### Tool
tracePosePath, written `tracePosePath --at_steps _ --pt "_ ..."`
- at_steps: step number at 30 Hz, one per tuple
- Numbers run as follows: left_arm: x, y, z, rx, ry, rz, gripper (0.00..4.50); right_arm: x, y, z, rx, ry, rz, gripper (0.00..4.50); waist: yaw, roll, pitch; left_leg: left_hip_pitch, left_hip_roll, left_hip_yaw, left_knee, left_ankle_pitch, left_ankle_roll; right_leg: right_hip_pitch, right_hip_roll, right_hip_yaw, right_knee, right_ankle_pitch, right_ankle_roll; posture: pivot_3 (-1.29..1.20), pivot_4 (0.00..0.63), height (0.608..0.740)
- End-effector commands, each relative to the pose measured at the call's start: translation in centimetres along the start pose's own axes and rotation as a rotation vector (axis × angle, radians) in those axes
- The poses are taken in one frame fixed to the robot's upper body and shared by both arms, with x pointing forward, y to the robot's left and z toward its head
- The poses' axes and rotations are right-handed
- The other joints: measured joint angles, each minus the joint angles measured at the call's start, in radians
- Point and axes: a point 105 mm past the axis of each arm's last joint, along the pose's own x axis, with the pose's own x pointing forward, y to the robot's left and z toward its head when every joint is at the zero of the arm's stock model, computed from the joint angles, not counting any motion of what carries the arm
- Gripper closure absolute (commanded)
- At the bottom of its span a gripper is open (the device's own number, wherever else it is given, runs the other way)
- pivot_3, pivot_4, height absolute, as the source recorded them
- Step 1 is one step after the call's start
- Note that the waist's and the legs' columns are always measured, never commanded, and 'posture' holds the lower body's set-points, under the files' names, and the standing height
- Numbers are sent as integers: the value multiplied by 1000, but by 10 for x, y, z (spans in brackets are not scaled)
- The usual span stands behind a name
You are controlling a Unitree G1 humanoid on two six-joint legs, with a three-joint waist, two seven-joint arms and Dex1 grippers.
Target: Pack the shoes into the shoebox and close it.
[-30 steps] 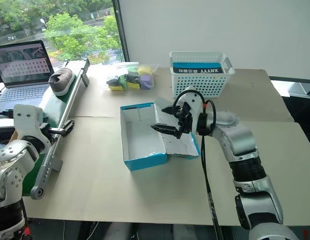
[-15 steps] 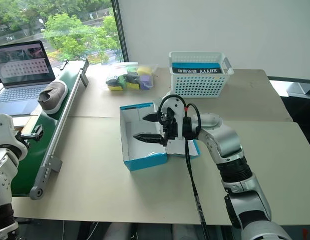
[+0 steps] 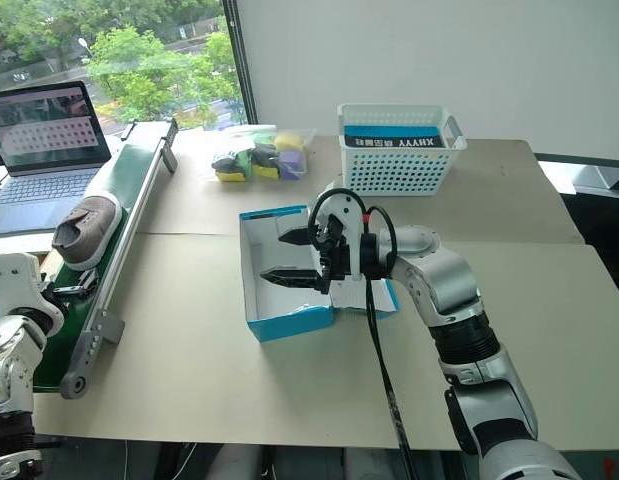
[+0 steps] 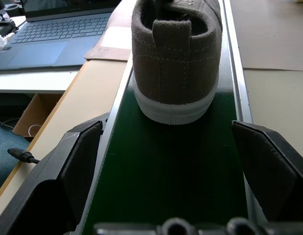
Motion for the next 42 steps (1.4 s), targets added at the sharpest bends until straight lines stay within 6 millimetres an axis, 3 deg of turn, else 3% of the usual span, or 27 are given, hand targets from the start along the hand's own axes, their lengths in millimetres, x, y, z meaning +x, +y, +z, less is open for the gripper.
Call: tracePosePath --at_steps 1,4,7,10,15,19,22,30,42 --pt "4 -6 11 -4 -53 -40 0 -5 3 17 -56 -31 3 47 -1 0 0 0 0 0 0 0 0 0 0 0 0 0 0 0 150 740" --pt "6 -6 12 -10 -60 -36 0 -7 2 17 -59 -25 -11 47 -2 0 0 0 0 0 0 0 0 0 0 0 1 0 0 0 150 740" --pt "9 -10 12 -30 -67 -57 708 -9 -1 16 -66 -18 -34 0 -1 0 0 0 0 0 0 0 0 0 0 0 1 0 0 0 150 740" --pt "10 -11 14 -23 -74 -52 1745 -11 -5 19 -73 -27 -51 0 4 0 0 0 0 0 0 0 0 0 0 0 3 0 0 0 150 740" --pt "9 -21 29 -3 -114 -74 2060 -11 -7 20 -81 -28 -61 0 7 0 0 2 0 -1 1 1 -1 0 0 0 6 0 0 0 150 740" --pt "0 -73 86 43 -292 -232 2060 -13 -22 38 -5 -126 -139 0 16 -3 1 1 0 -1 5 1 -1 0 0 0 7 0 0 0 150 740" --pt "-8 -106 103 12 -349 -333 2060 -14 -29 50 26 -178 -175 0 21 -5 0 0 0 -1 5 1 -1 0 0 -1 7 0 0 0 150 740" --pt "-34 -185 130 -1 -432 -554 2060 -19 -63 71 306 -363 -384 0 2 -5 0 -1 0 -1 4 0 -1 -2 0 0 7 0 0 0 150 740" --pt "-52 -265 149 -72 -475 -792 2060 -37 -90 93 645 -653 -483 0 -4 -5 0 -2 -1 0 4 1 -1 -3 0 1 11 0 0 0 150 740"
